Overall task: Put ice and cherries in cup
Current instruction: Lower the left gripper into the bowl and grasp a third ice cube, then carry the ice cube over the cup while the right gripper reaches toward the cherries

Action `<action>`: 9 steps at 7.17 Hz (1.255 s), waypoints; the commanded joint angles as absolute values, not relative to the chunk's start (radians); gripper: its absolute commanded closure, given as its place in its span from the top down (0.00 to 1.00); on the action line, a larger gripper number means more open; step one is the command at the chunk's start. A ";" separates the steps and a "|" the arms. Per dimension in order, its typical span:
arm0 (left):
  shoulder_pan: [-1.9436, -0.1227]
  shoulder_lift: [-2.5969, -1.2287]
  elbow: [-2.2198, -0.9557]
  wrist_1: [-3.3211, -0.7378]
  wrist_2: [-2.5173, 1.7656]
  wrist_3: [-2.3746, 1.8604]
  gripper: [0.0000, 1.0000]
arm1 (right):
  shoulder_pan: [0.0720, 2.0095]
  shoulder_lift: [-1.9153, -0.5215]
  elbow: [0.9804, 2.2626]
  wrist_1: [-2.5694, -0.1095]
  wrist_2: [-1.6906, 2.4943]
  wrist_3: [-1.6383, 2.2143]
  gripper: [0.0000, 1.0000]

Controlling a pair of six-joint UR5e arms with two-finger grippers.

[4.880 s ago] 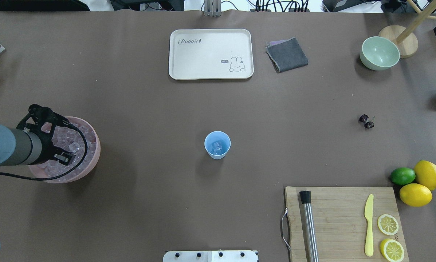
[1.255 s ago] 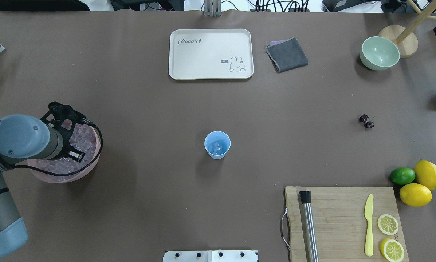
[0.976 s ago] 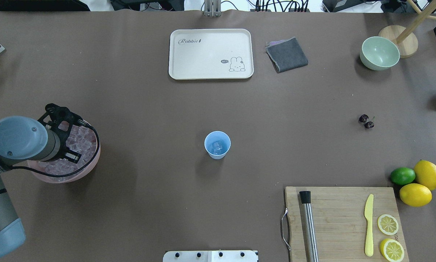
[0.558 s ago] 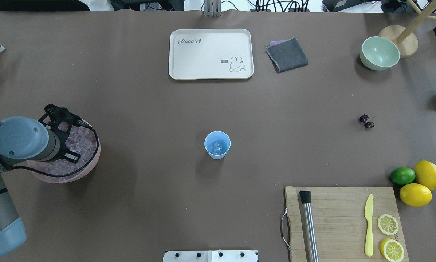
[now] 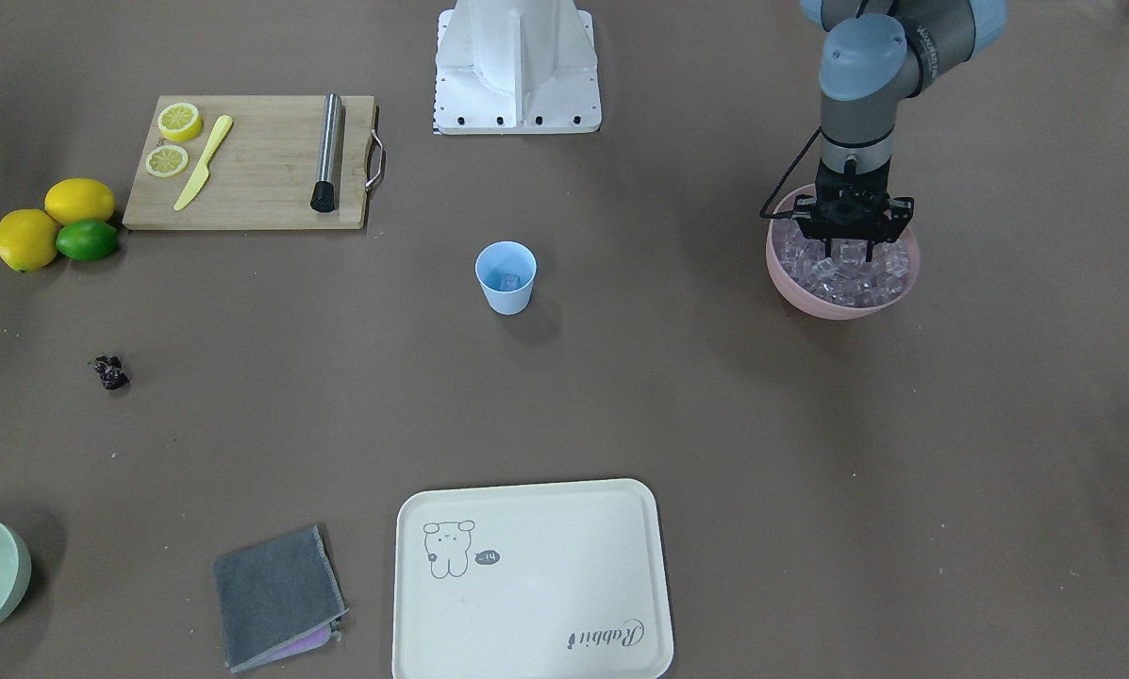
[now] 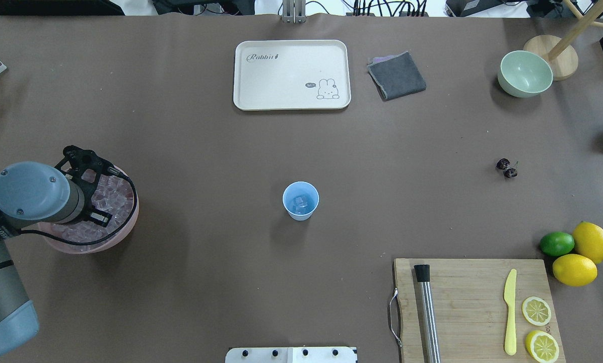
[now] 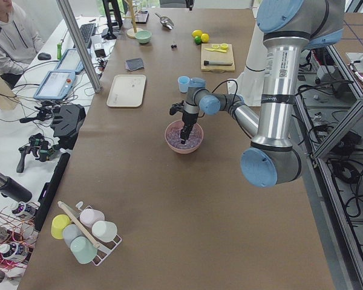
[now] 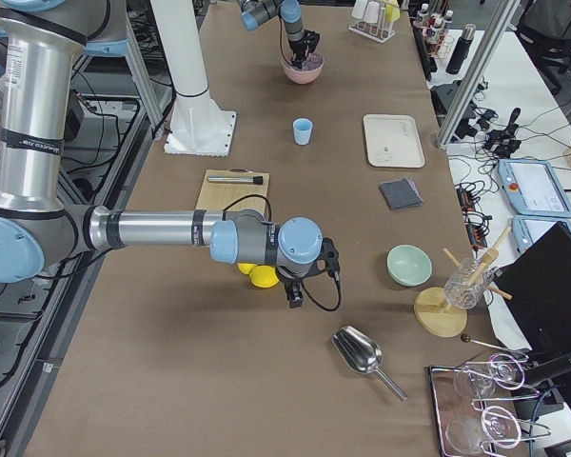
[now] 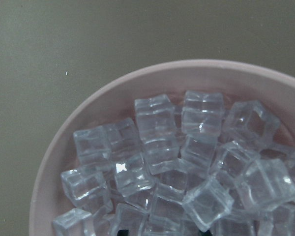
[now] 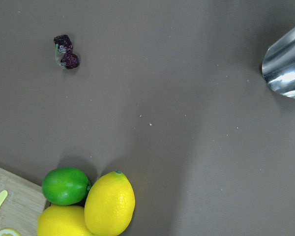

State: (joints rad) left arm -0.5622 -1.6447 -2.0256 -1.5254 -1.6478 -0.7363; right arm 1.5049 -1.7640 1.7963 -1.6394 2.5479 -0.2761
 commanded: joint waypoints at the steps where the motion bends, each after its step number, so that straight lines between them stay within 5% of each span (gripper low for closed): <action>1: -0.563 -1.643 -2.026 -1.525 -1.649 -0.736 0.00 | 1.505 -1.764 1.796 -1.640 2.549 -0.276 0.99; 6: -0.667 -1.666 -2.120 -1.505 -1.774 -0.718 0.00 | 1.505 -1.764 1.796 -1.638 2.569 -0.276 0.99; 9: -0.661 -1.898 -2.108 -1.453 -1.888 -0.782 0.00 | 1.490 -1.720 1.834 -1.638 2.560 -0.200 0.99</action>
